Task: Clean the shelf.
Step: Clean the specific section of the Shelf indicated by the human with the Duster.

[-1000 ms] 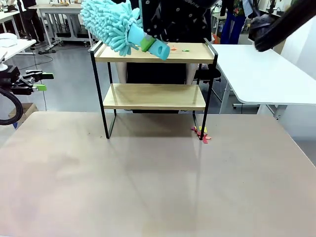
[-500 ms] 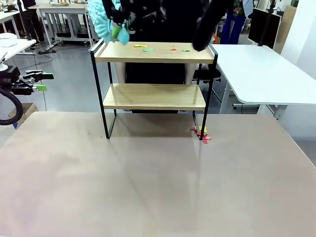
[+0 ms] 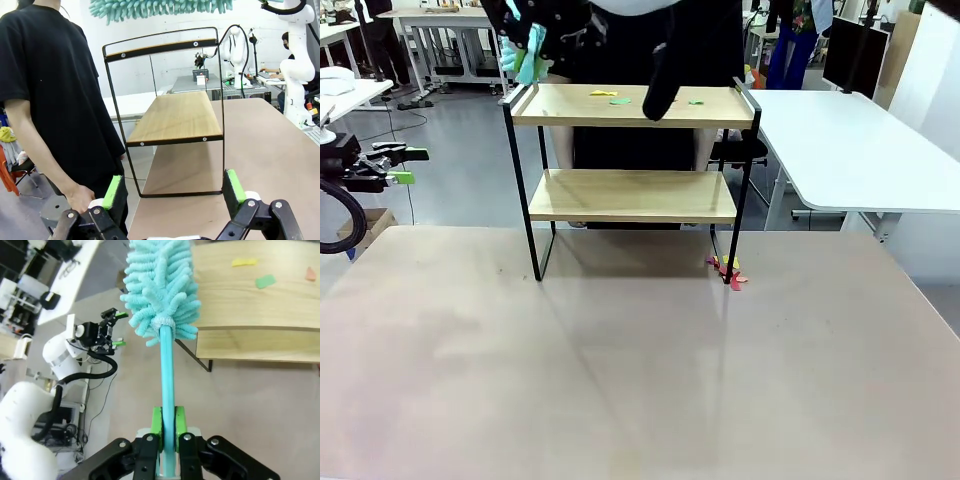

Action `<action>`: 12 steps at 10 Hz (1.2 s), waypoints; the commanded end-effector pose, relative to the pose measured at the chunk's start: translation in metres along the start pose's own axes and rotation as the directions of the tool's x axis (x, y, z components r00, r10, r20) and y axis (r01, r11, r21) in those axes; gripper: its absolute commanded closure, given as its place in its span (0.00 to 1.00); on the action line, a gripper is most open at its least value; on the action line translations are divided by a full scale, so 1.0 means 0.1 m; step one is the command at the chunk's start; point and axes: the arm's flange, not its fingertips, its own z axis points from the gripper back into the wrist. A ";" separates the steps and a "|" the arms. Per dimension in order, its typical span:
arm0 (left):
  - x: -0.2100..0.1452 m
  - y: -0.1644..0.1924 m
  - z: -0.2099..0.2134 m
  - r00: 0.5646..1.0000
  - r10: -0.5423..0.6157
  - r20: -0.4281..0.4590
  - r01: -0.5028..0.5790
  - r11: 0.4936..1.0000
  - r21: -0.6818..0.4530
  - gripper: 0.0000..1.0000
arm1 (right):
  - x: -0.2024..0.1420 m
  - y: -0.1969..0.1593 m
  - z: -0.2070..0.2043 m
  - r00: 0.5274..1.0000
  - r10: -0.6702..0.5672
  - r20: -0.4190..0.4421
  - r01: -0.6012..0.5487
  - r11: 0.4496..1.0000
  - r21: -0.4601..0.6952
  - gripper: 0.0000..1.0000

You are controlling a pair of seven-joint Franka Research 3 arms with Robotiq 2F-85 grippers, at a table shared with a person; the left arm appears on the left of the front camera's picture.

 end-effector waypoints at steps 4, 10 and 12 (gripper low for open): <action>0.04 -0.02 0.00 1.000 -0.005 0.002 0.005 1.000 0.001 0.00 | 0.15 0.50 -0.39 0.994 -0.101 -0.029 0.100 0.993 -0.059 0.87; 0.04 -0.02 0.00 1.000 -0.005 0.002 0.005 1.000 0.001 0.00 | 0.10 0.36 -0.38 0.982 -0.180 -0.066 0.169 0.975 -0.147 0.87; 0.04 -0.02 0.00 1.000 -0.005 0.002 0.005 1.000 0.001 0.00 | 0.09 0.31 -0.42 0.978 -0.195 -0.078 0.180 0.970 -0.161 0.87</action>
